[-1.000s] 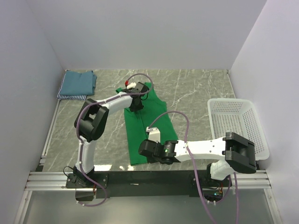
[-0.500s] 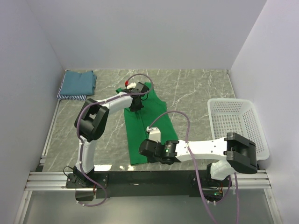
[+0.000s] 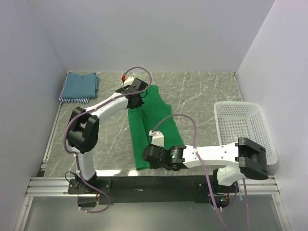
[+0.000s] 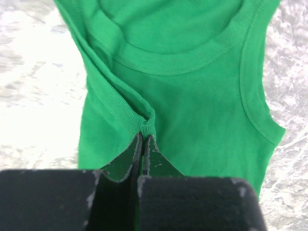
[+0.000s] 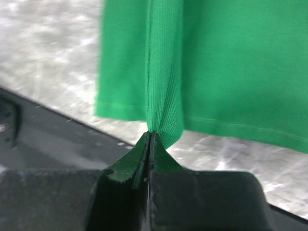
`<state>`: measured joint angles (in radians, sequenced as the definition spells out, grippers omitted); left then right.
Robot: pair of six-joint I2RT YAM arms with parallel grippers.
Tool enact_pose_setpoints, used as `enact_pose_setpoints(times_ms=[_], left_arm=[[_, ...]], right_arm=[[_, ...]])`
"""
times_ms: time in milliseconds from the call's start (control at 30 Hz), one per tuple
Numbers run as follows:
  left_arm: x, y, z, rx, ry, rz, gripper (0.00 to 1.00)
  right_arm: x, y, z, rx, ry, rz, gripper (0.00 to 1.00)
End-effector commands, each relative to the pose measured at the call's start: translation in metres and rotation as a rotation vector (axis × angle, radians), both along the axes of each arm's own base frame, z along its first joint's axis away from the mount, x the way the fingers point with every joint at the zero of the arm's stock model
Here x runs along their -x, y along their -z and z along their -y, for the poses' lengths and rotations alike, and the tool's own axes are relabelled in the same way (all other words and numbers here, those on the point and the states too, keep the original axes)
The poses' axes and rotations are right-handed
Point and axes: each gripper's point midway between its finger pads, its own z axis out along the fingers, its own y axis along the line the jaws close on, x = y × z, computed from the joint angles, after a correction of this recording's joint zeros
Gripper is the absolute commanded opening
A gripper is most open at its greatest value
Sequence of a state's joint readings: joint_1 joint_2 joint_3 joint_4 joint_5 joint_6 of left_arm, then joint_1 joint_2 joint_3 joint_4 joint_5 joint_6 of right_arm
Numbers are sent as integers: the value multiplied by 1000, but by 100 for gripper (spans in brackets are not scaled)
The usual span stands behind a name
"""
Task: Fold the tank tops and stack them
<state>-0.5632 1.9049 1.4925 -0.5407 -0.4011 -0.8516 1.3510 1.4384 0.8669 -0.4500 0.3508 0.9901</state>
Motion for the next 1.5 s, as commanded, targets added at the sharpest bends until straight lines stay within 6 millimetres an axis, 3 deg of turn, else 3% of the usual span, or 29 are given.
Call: enact_pose_setpoints(times_ms=[0,67,167,400,567,800,967,1033,1067,1267,1467], left_arm=[[0,-18,-25,-7,-51,51,1],[6,-18,-35,2,-63,55,1],[12,-16,-60,-5,-98,50,1],[36,9,-118,-35,-178,-5,1],[53,35,-155,-71,-244,-77,1],[58,55,-177,-101,-279,-131,1],[57,55,-176,-101,-276,-134,1],[56,53,-174,-88,-267,-128,1],[54,48,-172,-78,-261,-117,1],[44,27,-157,-3,-222,-74,1],[34,20,-135,17,-178,-64,1]], right_arm=[[10,-33,-36,-111,-54,20,0],[15,-42,-54,-143,-88,14,0],[26,-38,-81,-159,-147,-21,0],[45,-39,-138,-224,-249,-100,0],[50,-25,-162,-211,-284,-134,0],[50,-18,-183,-233,-306,-175,0],[50,-22,-181,-249,-306,-174,0],[49,-18,-173,-245,-297,-176,0],[46,-27,-171,-264,-292,-163,0],[35,-38,-139,-276,-247,-132,0],[27,-34,-114,-277,-196,-124,0]])
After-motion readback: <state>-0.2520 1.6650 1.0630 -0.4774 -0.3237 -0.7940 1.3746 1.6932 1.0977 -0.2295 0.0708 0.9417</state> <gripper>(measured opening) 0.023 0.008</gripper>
